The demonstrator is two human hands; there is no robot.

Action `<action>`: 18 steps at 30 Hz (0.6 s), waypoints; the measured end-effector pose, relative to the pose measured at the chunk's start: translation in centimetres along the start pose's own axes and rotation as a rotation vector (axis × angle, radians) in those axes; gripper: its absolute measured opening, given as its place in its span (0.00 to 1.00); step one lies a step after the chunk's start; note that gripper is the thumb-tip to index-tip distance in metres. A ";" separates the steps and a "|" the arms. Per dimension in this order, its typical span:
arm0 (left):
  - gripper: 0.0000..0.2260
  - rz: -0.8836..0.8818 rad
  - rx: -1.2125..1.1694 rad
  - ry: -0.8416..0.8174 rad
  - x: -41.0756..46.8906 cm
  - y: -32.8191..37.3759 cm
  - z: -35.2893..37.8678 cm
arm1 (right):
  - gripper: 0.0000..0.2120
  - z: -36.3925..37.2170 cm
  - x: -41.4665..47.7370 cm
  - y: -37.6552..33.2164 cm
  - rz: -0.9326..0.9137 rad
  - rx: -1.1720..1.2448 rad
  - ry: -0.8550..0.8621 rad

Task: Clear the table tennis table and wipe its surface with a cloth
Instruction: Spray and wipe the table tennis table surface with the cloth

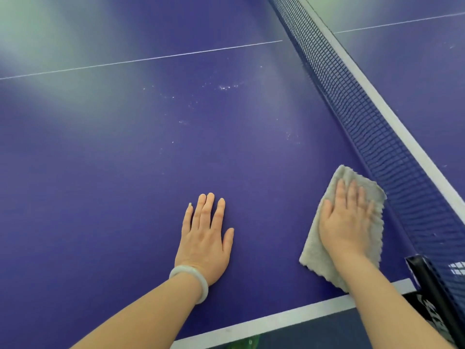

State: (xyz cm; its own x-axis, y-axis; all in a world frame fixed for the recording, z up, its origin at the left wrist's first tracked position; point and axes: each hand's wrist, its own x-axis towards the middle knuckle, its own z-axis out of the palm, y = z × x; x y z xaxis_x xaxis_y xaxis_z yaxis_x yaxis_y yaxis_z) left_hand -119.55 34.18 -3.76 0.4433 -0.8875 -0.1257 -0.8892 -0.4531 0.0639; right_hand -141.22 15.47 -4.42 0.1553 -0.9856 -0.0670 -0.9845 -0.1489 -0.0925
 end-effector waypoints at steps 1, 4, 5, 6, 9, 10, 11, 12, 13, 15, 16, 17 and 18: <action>0.29 0.000 0.001 0.003 -0.1 -0.1 0.0 | 0.32 0.0 -0.7 -1.2 0.031 0.018 0.020; 0.29 0.007 -0.005 -0.006 0.0 -0.2 0.0 | 0.32 0.6 -3.1 -6.4 -0.076 0.074 0.033; 0.29 0.010 -0.007 -0.003 0.0 -0.1 -0.1 | 0.31 0.9 -3.9 -8.1 -0.169 0.067 0.020; 0.29 0.014 -0.006 0.002 0.0 -0.1 -0.1 | 0.30 1.3 -4.6 -9.6 -0.265 0.047 0.007; 0.28 0.020 -0.005 0.001 0.0 -0.1 0.0 | 0.30 1.5 -4.1 -10.7 -0.492 0.037 -0.014; 0.28 0.019 -0.009 0.002 0.0 -0.1 -0.1 | 0.30 1.6 -3.2 -9.9 -0.532 0.031 -0.018; 0.28 0.018 -0.013 0.007 0.0 -0.1 -0.1 | 0.30 1.5 -2.1 -8.7 -0.518 0.021 -0.016; 0.28 0.018 -0.017 0.010 0.0 -0.1 0.0 | 0.30 1.5 -0.9 -7.3 -0.443 0.016 -0.014; 0.28 0.017 -0.021 0.007 -0.1 -0.1 -0.1 | 0.29 1.2 0.2 -5.8 -0.325 0.016 -0.016; 0.28 0.019 -0.033 -0.003 -0.1 -0.1 -0.2 | 0.29 0.7 1.6 -4.2 -0.103 0.017 -0.008; 0.28 0.023 -0.038 -0.004 -0.1 -0.1 -0.2 | 0.29 0.5 1.8 -4.1 -0.051 0.010 0.003; 0.28 0.027 -0.040 -0.004 -0.1 -0.1 -0.2 | 0.29 0.4 1.9 -4.4 -0.032 0.003 0.003; 0.29 0.030 -0.041 -0.003 -0.1 -0.1 -0.1 | 0.29 0.3 1.9 -4.9 -0.025 0.001 -0.002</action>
State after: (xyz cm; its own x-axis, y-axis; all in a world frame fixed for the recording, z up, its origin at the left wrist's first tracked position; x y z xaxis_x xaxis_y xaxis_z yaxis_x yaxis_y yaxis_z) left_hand -119.47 34.35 -3.62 0.4159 -0.9006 -0.1264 -0.8967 -0.4292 0.1081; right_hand -136.12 14.32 -4.40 0.1803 -0.9813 -0.0670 -0.9802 -0.1735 -0.0955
